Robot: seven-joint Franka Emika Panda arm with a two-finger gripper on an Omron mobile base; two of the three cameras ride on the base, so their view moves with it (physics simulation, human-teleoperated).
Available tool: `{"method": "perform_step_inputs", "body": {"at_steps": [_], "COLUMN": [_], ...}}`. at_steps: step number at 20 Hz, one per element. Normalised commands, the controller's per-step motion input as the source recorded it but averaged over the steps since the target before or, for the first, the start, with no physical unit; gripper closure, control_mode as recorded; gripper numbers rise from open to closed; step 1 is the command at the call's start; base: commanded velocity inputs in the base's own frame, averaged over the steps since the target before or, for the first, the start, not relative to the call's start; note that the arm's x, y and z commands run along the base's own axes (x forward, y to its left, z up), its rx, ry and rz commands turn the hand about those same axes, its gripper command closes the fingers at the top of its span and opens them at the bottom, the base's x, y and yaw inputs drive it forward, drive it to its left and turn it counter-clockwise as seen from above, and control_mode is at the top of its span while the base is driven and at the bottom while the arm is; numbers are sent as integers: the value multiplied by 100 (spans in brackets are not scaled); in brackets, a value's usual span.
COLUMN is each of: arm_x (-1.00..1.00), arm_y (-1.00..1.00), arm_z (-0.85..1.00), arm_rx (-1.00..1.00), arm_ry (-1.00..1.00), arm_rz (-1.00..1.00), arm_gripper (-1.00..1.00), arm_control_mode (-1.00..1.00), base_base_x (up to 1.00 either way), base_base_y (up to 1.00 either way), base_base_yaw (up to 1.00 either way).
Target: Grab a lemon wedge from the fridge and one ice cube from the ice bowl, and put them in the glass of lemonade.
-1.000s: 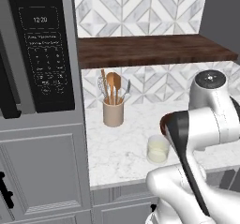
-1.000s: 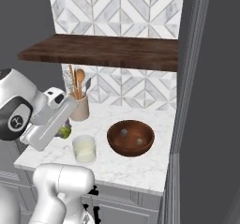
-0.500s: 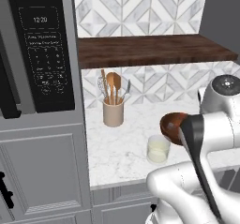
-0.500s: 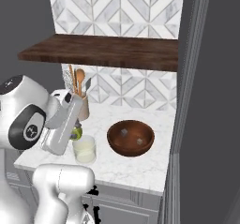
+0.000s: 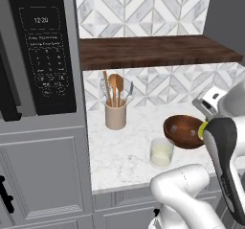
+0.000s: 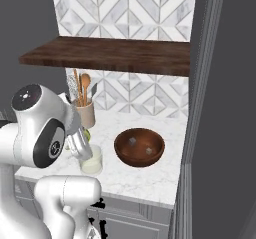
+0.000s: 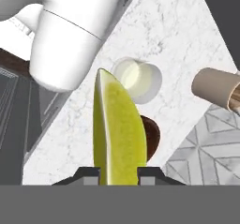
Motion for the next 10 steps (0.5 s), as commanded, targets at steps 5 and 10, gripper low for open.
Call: {"method": "perform_step_inputs", "body": {"at_steps": [5, 10], "arm_x": [1, 0], "arm_y": [15, 16], "arm_z": [0, -3], "arm_rx": [-41, -41], "arm_ry": [0, 0], "arm_rz": [64, 66], "arm_gripper": [100, 100], "arm_control_mode": [-100, -100], "base_base_x": [0, 0], "base_base_y": [0, 0], "base_base_yaw": [0, 0]}}
